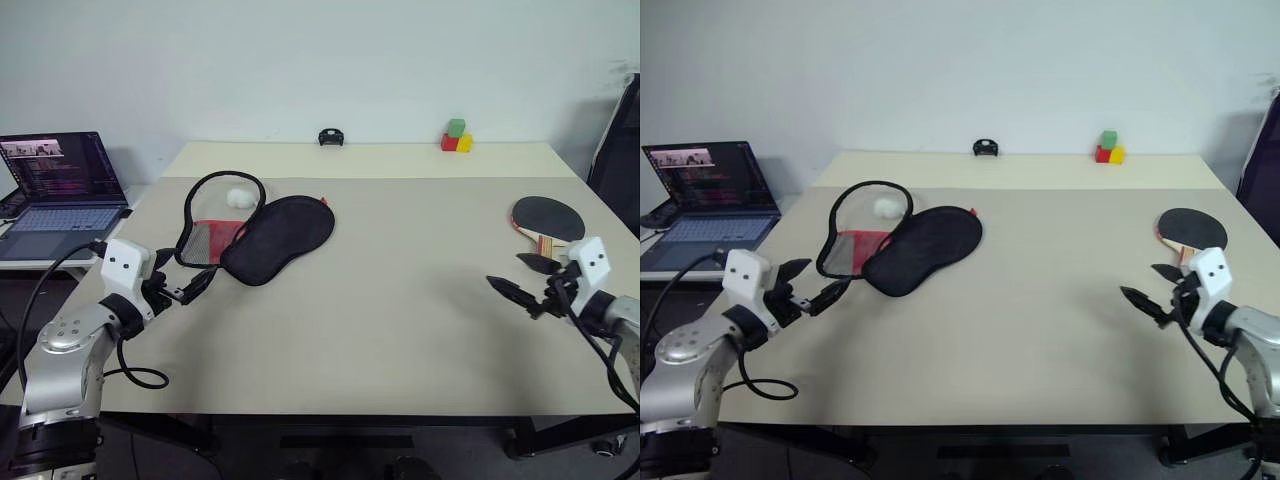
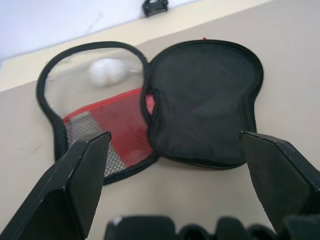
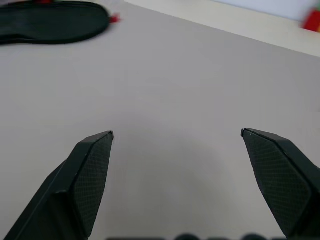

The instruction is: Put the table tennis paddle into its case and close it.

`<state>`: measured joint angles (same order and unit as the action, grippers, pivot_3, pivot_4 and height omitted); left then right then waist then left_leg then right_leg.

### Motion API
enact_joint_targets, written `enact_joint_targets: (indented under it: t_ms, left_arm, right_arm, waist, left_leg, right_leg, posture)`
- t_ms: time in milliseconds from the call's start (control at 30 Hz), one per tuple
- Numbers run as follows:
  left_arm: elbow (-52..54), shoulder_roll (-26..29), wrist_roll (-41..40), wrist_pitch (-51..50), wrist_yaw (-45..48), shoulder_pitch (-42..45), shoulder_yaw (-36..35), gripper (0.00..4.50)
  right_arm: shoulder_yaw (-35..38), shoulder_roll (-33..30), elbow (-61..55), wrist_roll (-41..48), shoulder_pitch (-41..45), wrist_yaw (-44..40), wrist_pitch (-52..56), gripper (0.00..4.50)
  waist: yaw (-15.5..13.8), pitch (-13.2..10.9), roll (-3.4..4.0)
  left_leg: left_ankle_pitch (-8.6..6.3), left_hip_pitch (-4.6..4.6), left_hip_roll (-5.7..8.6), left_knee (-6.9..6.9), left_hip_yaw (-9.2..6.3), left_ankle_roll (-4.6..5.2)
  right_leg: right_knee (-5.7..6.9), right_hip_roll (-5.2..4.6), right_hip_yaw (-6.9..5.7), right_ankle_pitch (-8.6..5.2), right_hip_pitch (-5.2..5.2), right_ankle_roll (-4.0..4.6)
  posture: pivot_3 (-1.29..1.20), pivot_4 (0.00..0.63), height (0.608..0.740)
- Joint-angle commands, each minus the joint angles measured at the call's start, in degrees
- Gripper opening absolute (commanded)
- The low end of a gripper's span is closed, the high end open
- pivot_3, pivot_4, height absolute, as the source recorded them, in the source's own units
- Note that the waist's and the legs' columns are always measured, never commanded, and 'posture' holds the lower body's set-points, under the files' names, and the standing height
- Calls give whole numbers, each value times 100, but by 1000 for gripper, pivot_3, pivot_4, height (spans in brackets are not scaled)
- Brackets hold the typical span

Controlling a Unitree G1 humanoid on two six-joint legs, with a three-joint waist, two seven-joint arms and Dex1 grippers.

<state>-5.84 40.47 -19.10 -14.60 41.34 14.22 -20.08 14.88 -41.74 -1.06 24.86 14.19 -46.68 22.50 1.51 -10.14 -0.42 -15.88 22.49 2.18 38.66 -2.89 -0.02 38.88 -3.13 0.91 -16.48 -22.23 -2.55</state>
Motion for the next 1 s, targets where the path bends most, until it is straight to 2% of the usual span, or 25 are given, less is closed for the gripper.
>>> enact_joint_targets:
  t_ms: [33,133,267,400,600,833,1000]
  left_arm:
    - [-72,179,14,91,66,173,-18,4500]
    - [-230,197,74,39,87,270,96,4500]
    - [-650,157,398,-154,189,418,684,4500]
    - [-1018,-79,357,-493,49,822,852,4500]
    - [-1469,-478,262,-902,-181,1270,843,4500]
    - [-1788,-707,110,-1299,-220,1561,730,4500]
    - [-1829,-877,-145,-1722,-360,1645,565,4500]
  right_arm:
    - [-21,93,-452,105,165,174,123,4445]
    - [-18,164,-520,136,189,247,176,4445]
    - [24,153,-458,173,242,245,184,4445]
    - [21,143,-480,175,234,255,195,4445]
    - [73,121,-679,271,140,243,251,4445]
    - [102,-154,-1642,1081,261,-229,835,4445]
    - [-36,-309,-1794,1080,416,-285,896,4445]
  waist:
    - [-3,0,0]
    - [-6,0,0]
    - [-14,0,0]
    - [-15,-4,-6]
    - [-15,-7,-12]
    - [7,-13,-22]
    - [-10,-19,-35]
  left_leg:
    - [0,0,0,0,0,0]
    - [0,4,1,0,-2,0]
    - [0,5,3,0,-4,0]
    - [0,6,2,1,-6,0]
    - [0,9,4,2,-6,0]
    - [0,10,3,2,-6,-1]
    - [0,10,4,5,-10,-1]
  right_leg:
    - [0,0,0,0,0,0]
    - [-3,-1,-2,0,-2,0]
    - [-2,0,-3,0,-3,0]
    - [0,0,-6,0,-5,0]
    - [-1,0,-5,0,-6,-1]
    - [1,2,-4,0,-8,-1]
    - [0,0,-7,0,-6,-1]
  posture:
    - [0,150,740]
    - [0,150,740]
    - [0,150,740]
    - [0,150,740]
    - [0,150,740]
    - [0,150,740]
    - [0,150,740]
